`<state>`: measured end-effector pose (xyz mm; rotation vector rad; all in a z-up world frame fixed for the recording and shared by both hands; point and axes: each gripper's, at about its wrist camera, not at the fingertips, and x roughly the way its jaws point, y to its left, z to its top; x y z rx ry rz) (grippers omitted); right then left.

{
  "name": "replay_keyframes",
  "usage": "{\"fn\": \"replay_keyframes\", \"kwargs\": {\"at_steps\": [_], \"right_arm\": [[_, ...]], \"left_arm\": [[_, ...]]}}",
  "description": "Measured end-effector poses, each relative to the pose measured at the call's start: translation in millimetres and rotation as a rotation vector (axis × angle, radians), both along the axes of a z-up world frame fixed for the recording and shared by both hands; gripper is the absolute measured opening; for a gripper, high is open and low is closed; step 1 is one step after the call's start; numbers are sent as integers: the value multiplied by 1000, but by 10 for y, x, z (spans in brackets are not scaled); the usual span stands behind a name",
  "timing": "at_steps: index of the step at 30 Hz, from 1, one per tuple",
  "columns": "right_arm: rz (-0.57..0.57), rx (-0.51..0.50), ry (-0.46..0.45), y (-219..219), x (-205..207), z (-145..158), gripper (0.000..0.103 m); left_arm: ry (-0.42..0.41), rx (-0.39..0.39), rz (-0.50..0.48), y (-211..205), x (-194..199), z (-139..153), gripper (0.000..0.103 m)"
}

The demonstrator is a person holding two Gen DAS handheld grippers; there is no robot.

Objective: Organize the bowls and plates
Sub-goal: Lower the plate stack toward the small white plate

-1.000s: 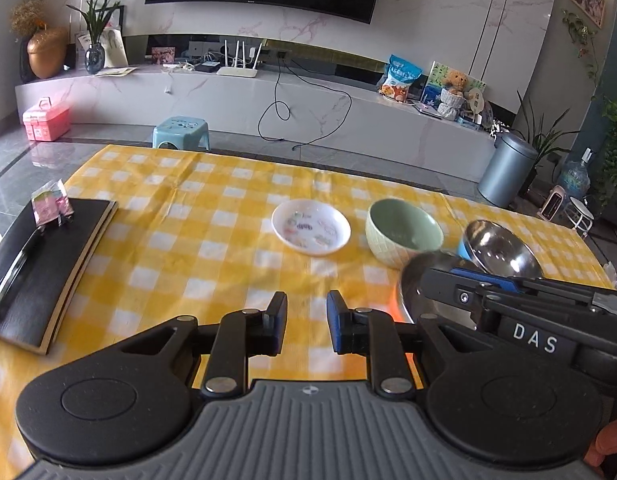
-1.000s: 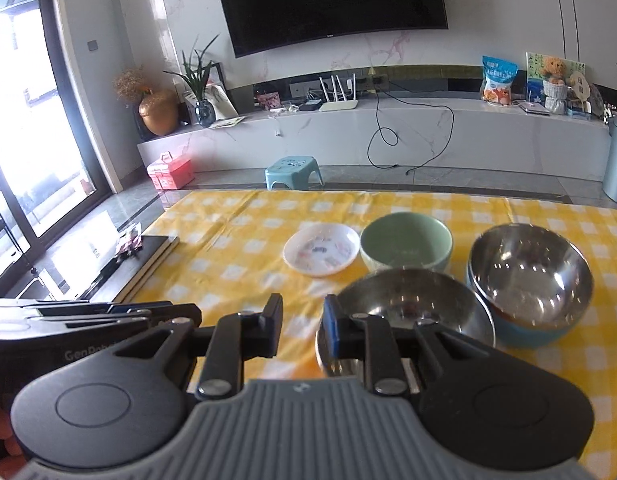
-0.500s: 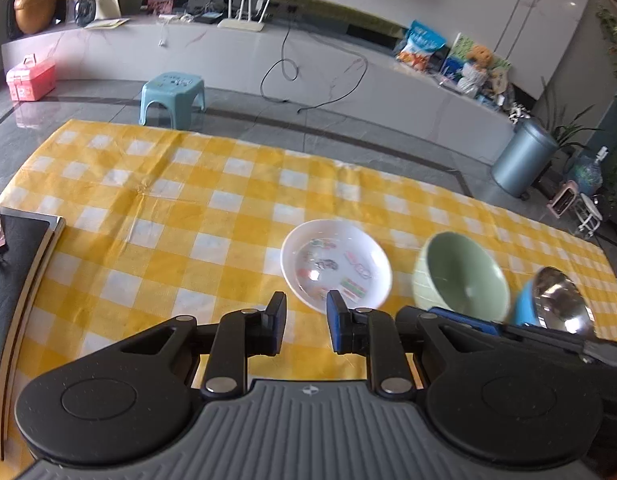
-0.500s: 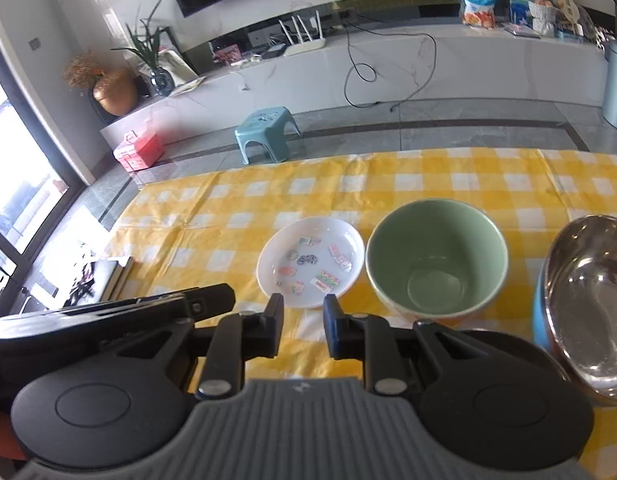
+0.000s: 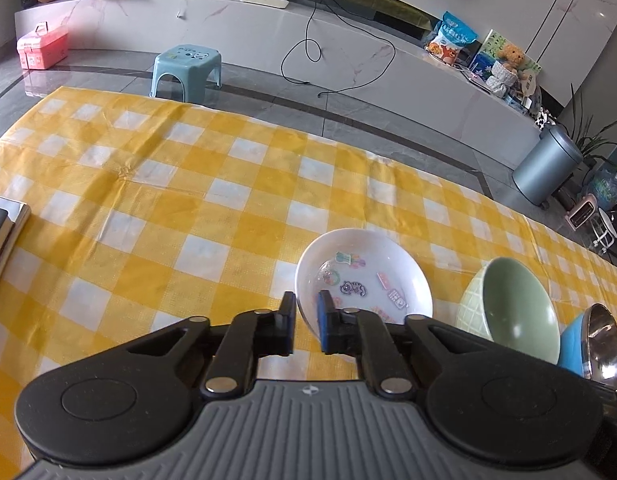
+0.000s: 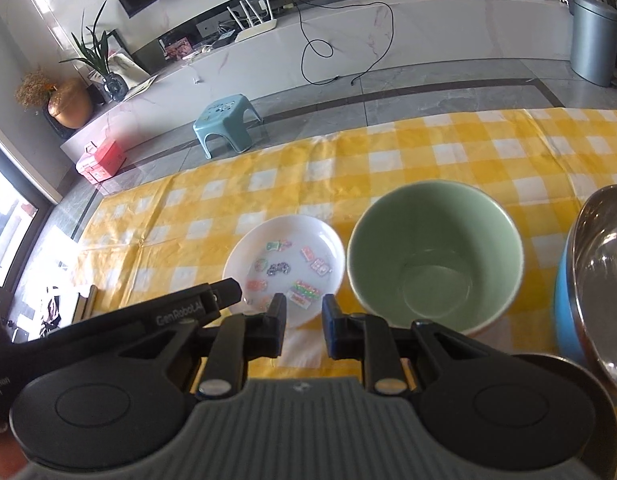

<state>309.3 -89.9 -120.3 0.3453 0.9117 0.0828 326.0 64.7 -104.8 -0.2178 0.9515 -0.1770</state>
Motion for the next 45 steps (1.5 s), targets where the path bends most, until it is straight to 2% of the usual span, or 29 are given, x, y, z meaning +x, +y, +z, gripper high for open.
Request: {"fn": "replay_keyframes", "kwargs": {"at_steps": [9, 15, 20, 25, 30, 35, 37, 38, 39, 45], "right_arm": [[34, -6, -4, 78, 7, 3, 19], [85, -33, -5, 289, 2, 0, 19], [162, -59, 17, 531, -52, -56, 19], [148, -75, 48, 590, -77, -197, 19], [150, -55, 38, 593, -122, -238, 17], [157, -58, 30, 626, -147, -263, 15], [159, -67, 24, 627, -167, -275, 10], [161, -72, 21, 624, -171, -278, 3], [160, -72, 18, 620, -174, -275, 1], [171, -65, -28, 586, -289, -164, 1]], "left_arm": [[13, 9, 6, 216, -179, 81, 1], [28, 63, 26, 477, -361, 102, 0], [40, 54, 50, 659, -489, 88, 0], [30, 51, 45, 707, -578, 68, 1], [8, 38, 30, 675, -605, 41, 15], [20, 49, 45, 644, -612, -25, 16], [16, 67, 54, 640, -622, -22, 15], [13, 75, 60, 646, -625, -18, 13], [11, 73, 63, 656, -633, -12, 12], [-20, 61, 73, 694, -762, 149, 8]]}}
